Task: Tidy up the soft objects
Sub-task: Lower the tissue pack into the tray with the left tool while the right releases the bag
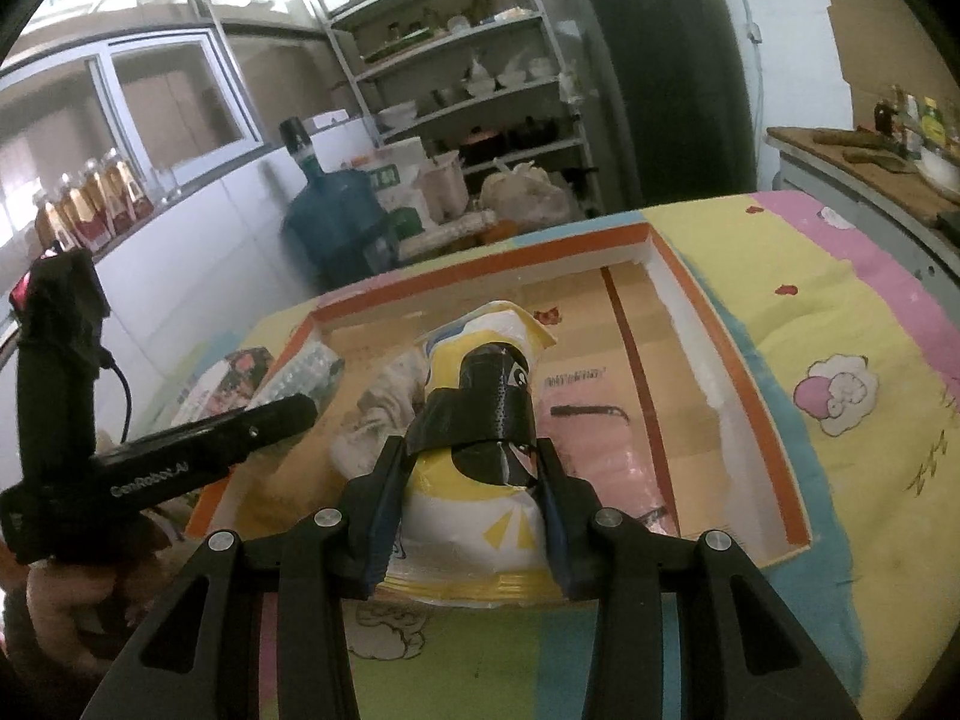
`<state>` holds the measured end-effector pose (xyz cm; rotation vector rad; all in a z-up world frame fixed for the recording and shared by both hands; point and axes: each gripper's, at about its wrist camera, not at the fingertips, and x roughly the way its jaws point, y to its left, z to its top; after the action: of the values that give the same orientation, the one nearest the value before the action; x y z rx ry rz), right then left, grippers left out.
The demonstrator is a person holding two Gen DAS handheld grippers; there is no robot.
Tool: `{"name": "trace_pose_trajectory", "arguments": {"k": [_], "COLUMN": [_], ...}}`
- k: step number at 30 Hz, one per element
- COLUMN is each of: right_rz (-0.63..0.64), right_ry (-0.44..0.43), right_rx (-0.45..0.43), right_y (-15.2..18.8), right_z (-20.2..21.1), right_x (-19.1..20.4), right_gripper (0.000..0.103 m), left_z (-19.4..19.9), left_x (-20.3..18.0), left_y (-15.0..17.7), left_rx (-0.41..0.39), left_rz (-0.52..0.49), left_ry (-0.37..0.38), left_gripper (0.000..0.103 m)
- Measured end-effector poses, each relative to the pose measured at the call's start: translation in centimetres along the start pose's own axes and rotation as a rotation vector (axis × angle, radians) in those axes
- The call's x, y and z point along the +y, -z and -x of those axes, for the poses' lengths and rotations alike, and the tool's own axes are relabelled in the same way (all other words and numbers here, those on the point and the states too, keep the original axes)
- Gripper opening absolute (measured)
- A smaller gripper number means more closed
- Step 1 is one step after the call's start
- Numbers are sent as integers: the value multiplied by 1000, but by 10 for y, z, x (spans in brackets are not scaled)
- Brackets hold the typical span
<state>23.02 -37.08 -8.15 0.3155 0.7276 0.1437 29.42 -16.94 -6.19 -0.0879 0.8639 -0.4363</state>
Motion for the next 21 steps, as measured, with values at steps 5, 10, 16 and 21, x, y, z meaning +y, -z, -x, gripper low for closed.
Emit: {"name": "trace_pose_trajectory", "arguments": {"k": [5,10,16,21], "right_rz": [2,16,22,12], "right_ry": [13,-5,-7,-17], "right_rx": [1,-27,-45,-64], "right_y": [4,4,8,13], "right_z": [-2,5,14,26], "right_x": [-3,-2,1,4], "right_gripper": [44,44,44,45], "left_z": [-2,2,13,30], "left_x": [-6,-12,-12,-16], "left_y": [1,3,5,6], "left_rx": [5,-18,-46,-86], "left_rz": [-21,-38,-30,-49], "left_ry": [-7,-1,10,13], "left_gripper": [47,67,70,70]}}
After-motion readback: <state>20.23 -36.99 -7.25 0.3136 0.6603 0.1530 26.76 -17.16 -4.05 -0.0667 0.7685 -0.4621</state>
